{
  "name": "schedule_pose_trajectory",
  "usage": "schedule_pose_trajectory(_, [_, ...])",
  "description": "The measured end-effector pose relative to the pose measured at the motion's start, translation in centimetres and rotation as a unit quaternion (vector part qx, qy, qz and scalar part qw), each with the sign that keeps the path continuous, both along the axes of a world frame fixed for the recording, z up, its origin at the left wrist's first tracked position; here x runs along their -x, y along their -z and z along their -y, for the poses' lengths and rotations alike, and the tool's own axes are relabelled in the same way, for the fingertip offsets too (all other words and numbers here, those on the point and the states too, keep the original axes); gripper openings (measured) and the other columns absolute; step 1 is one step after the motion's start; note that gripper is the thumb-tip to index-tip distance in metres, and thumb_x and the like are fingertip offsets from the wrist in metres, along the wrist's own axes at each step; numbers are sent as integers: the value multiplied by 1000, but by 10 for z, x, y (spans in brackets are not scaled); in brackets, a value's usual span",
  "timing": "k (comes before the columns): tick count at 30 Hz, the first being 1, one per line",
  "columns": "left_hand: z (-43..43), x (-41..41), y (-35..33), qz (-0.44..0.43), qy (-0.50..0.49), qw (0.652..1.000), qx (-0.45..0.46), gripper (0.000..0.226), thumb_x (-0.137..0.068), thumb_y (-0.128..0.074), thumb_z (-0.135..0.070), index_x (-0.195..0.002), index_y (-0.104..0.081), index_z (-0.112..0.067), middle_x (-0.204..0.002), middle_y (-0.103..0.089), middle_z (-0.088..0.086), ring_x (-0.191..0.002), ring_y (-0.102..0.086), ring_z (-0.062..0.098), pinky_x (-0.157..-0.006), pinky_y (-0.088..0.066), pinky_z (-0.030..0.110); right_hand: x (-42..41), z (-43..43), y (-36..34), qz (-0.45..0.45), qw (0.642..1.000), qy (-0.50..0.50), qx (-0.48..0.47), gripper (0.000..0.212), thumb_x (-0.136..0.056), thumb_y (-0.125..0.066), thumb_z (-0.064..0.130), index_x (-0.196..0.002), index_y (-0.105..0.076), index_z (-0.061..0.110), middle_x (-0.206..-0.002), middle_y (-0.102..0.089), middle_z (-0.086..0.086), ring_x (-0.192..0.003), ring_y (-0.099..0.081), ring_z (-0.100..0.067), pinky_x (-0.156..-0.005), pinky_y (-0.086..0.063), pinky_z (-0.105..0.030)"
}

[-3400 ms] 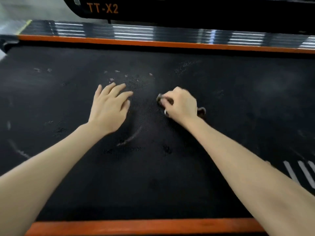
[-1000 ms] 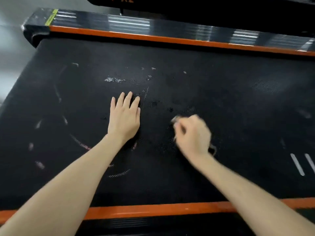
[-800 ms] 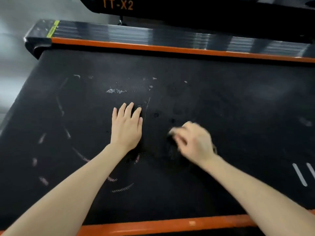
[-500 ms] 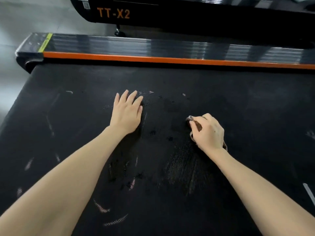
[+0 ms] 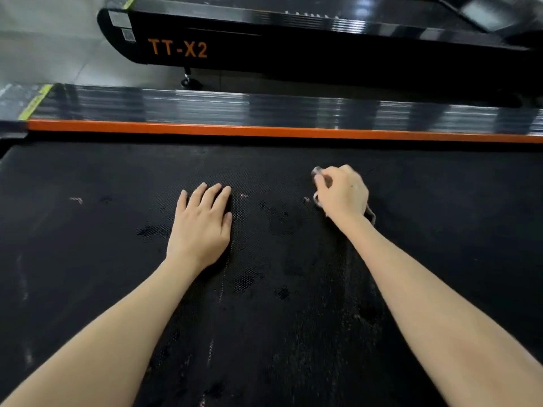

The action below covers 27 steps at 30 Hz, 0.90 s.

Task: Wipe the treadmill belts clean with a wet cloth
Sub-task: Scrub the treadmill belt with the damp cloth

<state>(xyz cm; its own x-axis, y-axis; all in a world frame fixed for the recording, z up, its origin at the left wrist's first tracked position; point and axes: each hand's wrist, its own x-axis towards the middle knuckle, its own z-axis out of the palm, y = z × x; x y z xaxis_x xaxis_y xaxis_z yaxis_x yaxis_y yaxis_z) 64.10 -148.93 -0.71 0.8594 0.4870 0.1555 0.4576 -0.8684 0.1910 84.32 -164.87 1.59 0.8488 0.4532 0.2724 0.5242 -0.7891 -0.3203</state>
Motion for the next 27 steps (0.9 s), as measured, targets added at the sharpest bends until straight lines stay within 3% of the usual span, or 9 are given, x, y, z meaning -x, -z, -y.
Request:
schedule_pose_trajectory(3, [0,0,1,-7,-5,1000,-10,64,-90,-17,-43,-141,-42,-14,-146,-41,5,-140,-27,27,-116,-14,49,65,29,4,9,979,-200,-46,22,-88,-57,34,-90,-74,21,-78,-59,-1,-74,-58,-24,-61,-42,-29])
schedule_pose_trajectory(7, [2,2,0,-13,-2,1000,-17,65,-91,-15,-43,-141,-42,-12,-146,-42,7,-139,-29,29,-115,-15,49,86,69,2,-7,922,-385,-27,24,-86,-57,39,-95,-74,26,-81,-61,4,-72,-57,-15,-63,-44,-25])
schedule_pose_trajectory(9, [1,1,0,-12,0,1000,-16,66,-91,-14,-43,-141,-42,-12,-146,-41,7,-139,-28,28,-115,-15,49,44,57,1,29,954,-298,-18,21,-87,-56,38,-93,-74,28,-80,-62,1,-74,-60,-20,-64,-44,-27])
schedule_pose_trajectory(11, [1,1,0,-10,0,1000,-14,66,-90,-14,-44,-140,-43,-12,-145,-42,7,-139,-29,28,-115,-16,49,-9,33,-1,36,994,-105,-3,24,-91,-53,37,-96,-73,23,-89,-62,-5,-86,-61,-28,-68,-43,-31])
schedule_pose_trajectory(13, [1,0,0,-7,-3,1000,-14,66,-89,-14,-44,-140,-44,-13,-145,-43,6,-139,-29,28,-115,-16,49,-33,13,0,12,1000,20,10,28,-94,-51,36,-105,-70,20,-100,-61,-9,-96,-59,-31,-73,-41,-33])
schedule_pose_trajectory(15, [0,1,0,-6,-2,1000,-10,66,-89,-15,-44,-139,-45,-13,-144,-43,6,-139,-29,27,-115,-16,49,-13,5,-2,8,1000,24,15,26,-94,-52,35,-100,-71,18,-96,-61,-9,-92,-58,-30,-69,-40,-33])
schedule_pose_trajectory(21, [0,2,-1,-6,-3,1000,-13,65,-90,-15,-43,-141,-42,-13,-146,-41,5,-140,-27,27,-115,-15,48,82,51,3,7,955,-293,-39,26,-85,-56,39,-88,-75,22,-75,-60,4,-66,-56,-15,-56,-44,-23])
schedule_pose_trajectory(23, [0,2,0,-6,-3,1000,-13,66,-90,-14,-44,-141,-42,-14,-147,-41,5,-140,-27,27,-116,-14,48,51,40,3,46,964,-260,-20,25,-85,-56,40,-85,-74,23,-75,-61,2,-67,-59,-20,-57,-44,-26])
schedule_pose_trajectory(27, [0,0,1,-9,-3,1000,-14,67,-89,-14,-45,-141,-43,-14,-145,-42,5,-140,-28,26,-115,-15,47,-20,0,0,35,998,-37,21,27,-94,-52,37,-98,-72,19,-98,-62,-7,-93,-58,-28,-69,-37,-31])
